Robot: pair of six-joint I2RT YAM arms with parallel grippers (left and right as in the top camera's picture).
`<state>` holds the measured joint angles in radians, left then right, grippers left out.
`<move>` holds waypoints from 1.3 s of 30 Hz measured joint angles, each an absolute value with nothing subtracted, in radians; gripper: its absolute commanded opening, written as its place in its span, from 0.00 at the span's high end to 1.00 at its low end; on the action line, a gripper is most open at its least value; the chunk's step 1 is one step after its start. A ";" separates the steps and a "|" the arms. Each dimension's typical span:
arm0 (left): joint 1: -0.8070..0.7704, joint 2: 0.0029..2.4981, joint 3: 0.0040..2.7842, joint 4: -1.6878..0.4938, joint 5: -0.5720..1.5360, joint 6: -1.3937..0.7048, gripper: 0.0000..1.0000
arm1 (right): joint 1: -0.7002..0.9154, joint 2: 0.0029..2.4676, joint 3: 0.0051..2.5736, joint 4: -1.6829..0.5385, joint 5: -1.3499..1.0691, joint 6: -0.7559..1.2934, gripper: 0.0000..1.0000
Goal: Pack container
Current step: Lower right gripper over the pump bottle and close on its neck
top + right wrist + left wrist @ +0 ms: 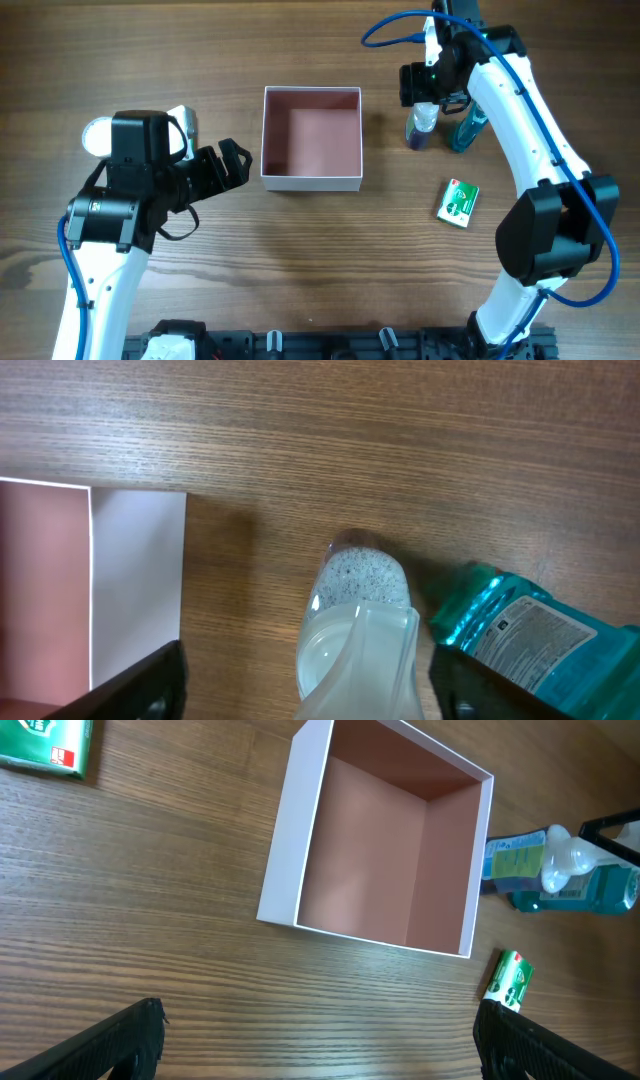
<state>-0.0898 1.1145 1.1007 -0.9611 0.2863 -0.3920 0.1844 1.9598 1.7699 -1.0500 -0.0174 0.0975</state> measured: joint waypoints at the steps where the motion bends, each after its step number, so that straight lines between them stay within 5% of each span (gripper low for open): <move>1: -0.090 1.114 1.101 -0.961 0.286 -0.392 0.00 | 0.184 1.960 1.770 -1.050 -0.017 0.096 0.36; 16: -0.090 1.114 1.101 -0.961 0.286 -0.392 0.00 | 0.184 1.960 1.770 -1.080 0.038 0.149 0.42; 39: -0.090 1.114 1.101 -0.961 0.286 -0.392 0.00 | 0.184 1.960 1.770 -1.094 0.062 0.179 0.78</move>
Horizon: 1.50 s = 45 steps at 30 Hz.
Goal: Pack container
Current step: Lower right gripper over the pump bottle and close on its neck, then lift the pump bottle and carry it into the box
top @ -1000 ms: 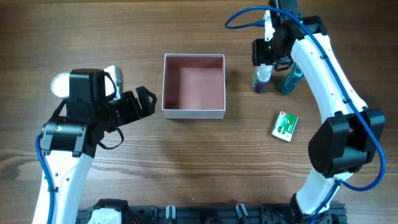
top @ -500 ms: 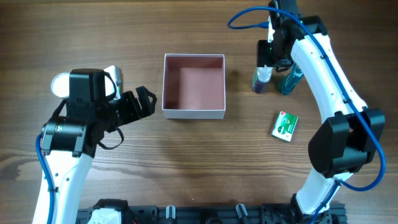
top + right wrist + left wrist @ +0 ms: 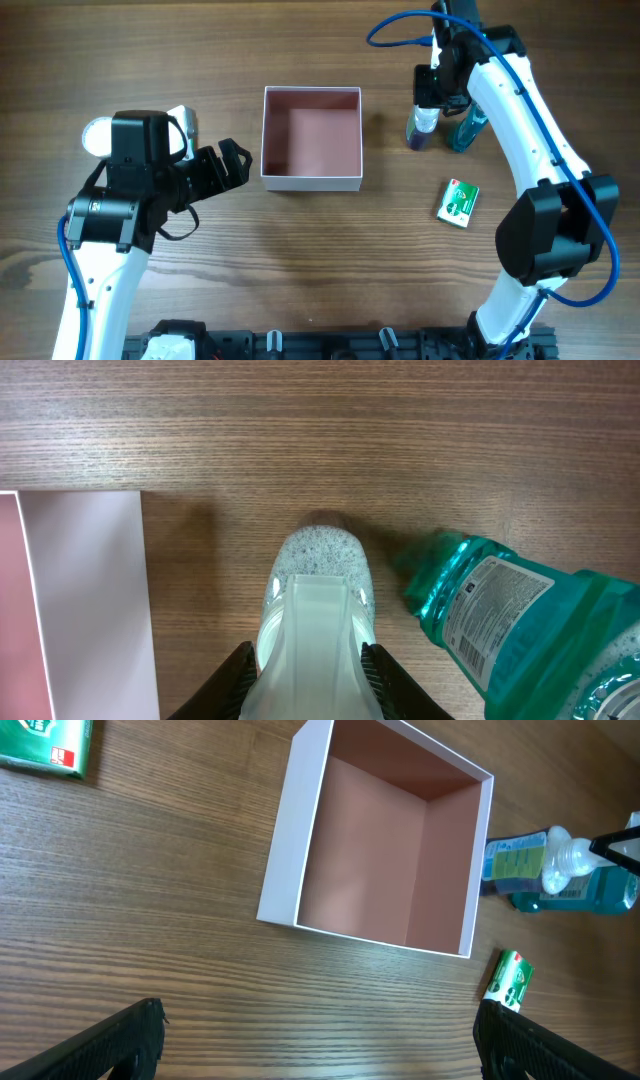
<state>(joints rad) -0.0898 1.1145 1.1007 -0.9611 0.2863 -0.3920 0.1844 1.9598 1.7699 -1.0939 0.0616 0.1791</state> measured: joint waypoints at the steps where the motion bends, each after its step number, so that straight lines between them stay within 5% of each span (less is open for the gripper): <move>1: -0.090 1.114 1.101 -0.961 0.287 -0.392 0.00 | 0.184 1.960 1.770 -1.094 0.062 0.179 0.79; 10: -0.090 1.114 1.101 -0.961 0.286 -0.392 0.00 | 0.184 1.960 1.770 -1.094 0.062 0.179 0.96; 34: -0.090 1.114 1.101 -0.961 0.287 -0.392 0.00 | 0.192 1.748 1.770 -1.095 0.033 0.103 0.96; 45: -0.090 1.114 1.101 -0.961 0.286 -0.392 0.00 | 0.413 1.630 1.799 -1.098 -0.005 0.089 0.96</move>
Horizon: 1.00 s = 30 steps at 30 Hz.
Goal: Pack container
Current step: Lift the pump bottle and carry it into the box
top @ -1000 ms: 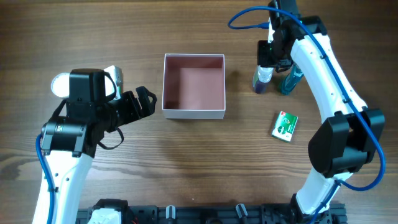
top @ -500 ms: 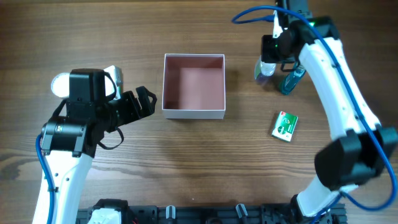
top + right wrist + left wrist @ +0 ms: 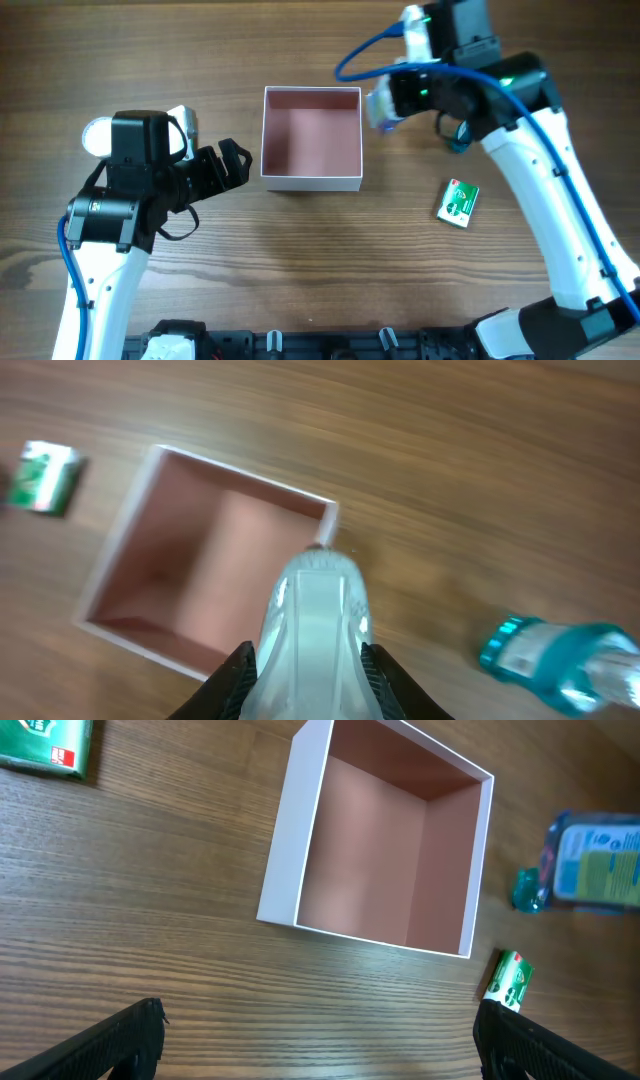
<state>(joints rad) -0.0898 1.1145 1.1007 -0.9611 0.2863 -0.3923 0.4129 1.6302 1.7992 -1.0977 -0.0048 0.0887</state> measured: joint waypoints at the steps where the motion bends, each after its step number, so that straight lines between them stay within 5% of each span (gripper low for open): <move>1: -0.090 1.114 1.101 -0.961 0.286 -0.392 0.00 | 0.429 1.630 1.805 -1.097 -0.007 0.103 0.96; 13: -0.090 1.114 1.101 -0.961 0.246 -0.403 0.00 | 0.599 1.644 1.825 -0.942 -0.018 0.359 0.96; 30: -0.090 1.114 1.101 -0.962 0.176 -0.429 0.00 | 0.628 1.840 1.831 -0.781 0.013 0.377 0.96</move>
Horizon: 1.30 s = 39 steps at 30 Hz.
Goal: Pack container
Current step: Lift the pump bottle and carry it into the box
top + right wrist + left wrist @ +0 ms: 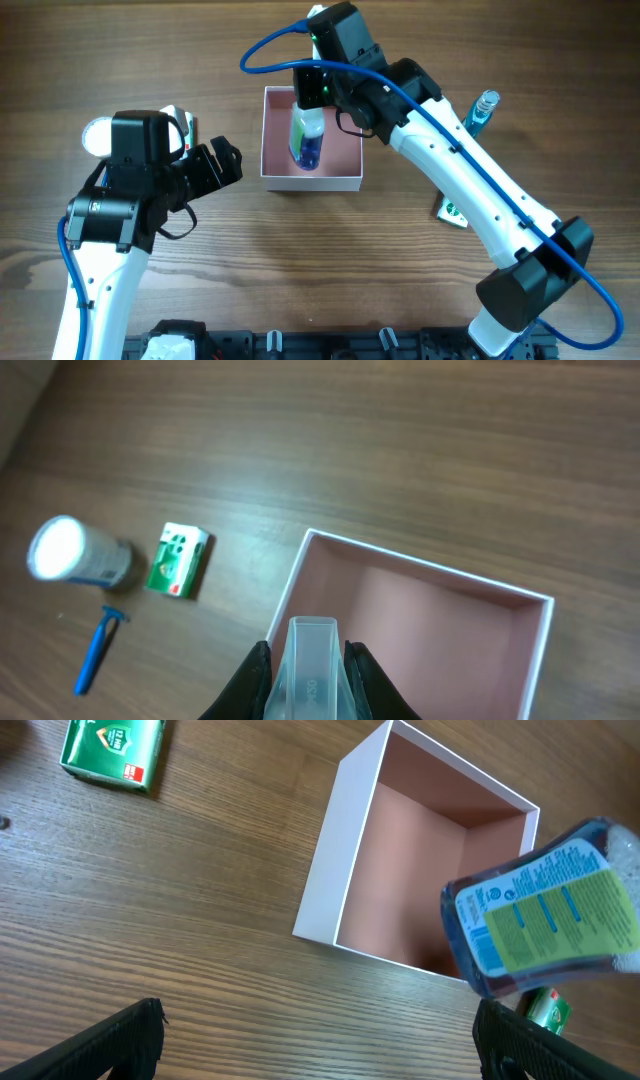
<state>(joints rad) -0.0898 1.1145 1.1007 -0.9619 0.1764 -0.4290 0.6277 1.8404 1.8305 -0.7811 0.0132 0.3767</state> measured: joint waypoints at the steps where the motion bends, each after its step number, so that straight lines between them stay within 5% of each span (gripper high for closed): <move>1: -0.090 1.114 1.101 -0.962 0.176 -0.429 0.00 | 0.628 1.840 1.831 -0.781 0.028 0.373 0.96; 36: -0.090 1.114 1.101 -0.962 0.176 -0.429 0.00 | 0.512 2.028 1.831 -0.791 0.213 0.427 0.95; 39: -0.090 1.114 1.101 -0.962 0.176 -0.429 0.00 | 0.514 2.029 1.831 -0.832 0.199 0.426 0.87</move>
